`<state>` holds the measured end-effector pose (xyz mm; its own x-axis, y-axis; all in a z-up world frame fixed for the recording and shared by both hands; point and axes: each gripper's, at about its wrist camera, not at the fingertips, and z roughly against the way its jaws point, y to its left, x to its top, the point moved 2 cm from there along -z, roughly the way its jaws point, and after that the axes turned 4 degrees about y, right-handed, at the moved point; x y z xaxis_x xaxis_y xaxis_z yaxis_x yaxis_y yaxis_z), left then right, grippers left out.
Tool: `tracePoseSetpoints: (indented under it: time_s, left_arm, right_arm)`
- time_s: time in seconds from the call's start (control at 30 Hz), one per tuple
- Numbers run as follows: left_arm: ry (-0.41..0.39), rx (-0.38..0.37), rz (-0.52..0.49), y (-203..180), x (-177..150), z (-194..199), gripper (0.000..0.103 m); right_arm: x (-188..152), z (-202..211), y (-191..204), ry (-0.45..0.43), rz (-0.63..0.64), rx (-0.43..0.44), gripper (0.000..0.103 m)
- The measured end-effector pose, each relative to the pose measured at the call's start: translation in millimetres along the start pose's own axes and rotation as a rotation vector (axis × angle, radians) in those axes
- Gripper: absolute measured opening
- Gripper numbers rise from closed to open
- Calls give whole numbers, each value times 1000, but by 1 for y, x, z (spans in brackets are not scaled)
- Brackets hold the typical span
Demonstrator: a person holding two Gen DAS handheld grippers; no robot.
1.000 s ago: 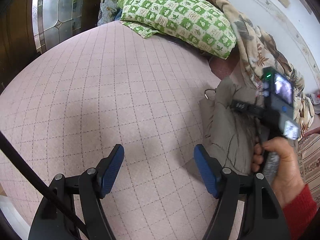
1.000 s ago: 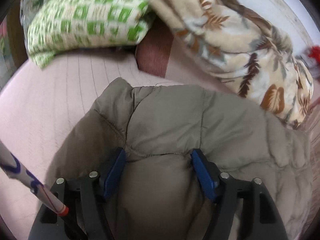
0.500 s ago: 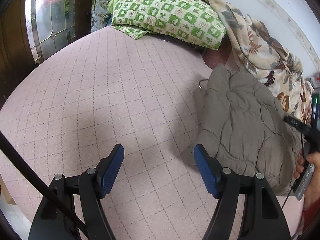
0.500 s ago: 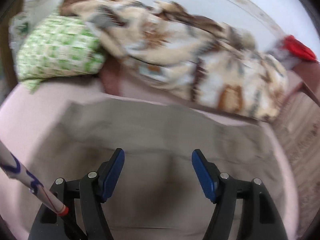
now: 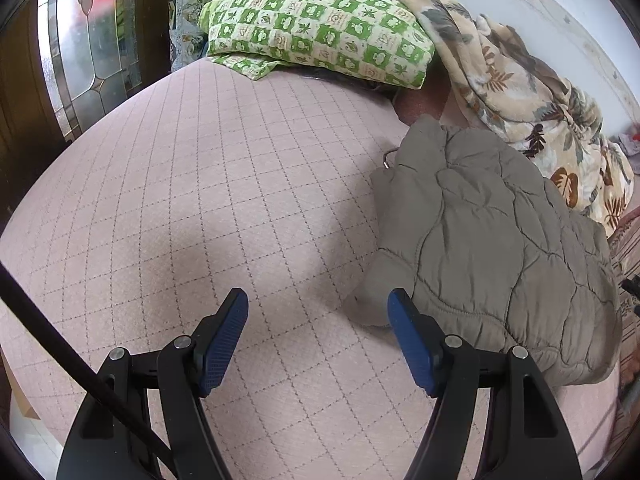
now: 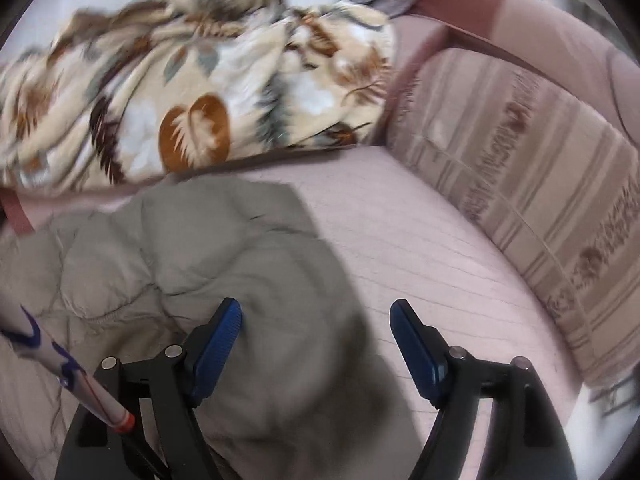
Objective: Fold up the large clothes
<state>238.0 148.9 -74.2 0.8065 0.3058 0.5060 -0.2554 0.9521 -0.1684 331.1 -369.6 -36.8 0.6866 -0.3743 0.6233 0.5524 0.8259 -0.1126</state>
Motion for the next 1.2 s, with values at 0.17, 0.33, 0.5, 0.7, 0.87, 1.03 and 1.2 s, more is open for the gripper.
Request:
tracePoseSetpoints:
  time_s: [0.17,0.33,0.5,0.7,0.87,1.03,1.2]
  left_arm:
    - [-2,23,-8,-1,-4,-1,71]
    - [6,30,-18,-1,-5,-1,71]
    - [2,27,-6,2,-2,0,71]
    - [-5,16,-9,2,-2,4,71]
    - [-18,11,-13,3,-5,11,71]
    - [-25,9,-8,10,-5,15,71]
    - [-25,3,7,17,-3,16,71]
  right_arm:
    - [-37,32,-21,-7,22,112,80]
    - [-76,-5,-35,78,-3,81,80]
    - [-73,-29,-49,97,-33,-20,91]
    - [-70,20,-49,9,-4,-17,91]
    - [-86,78,-22,-75,-4,66,91]
    - [-108,108,43,-130,127,146,90]
    - [-133,109,112,-122,282,208,89]
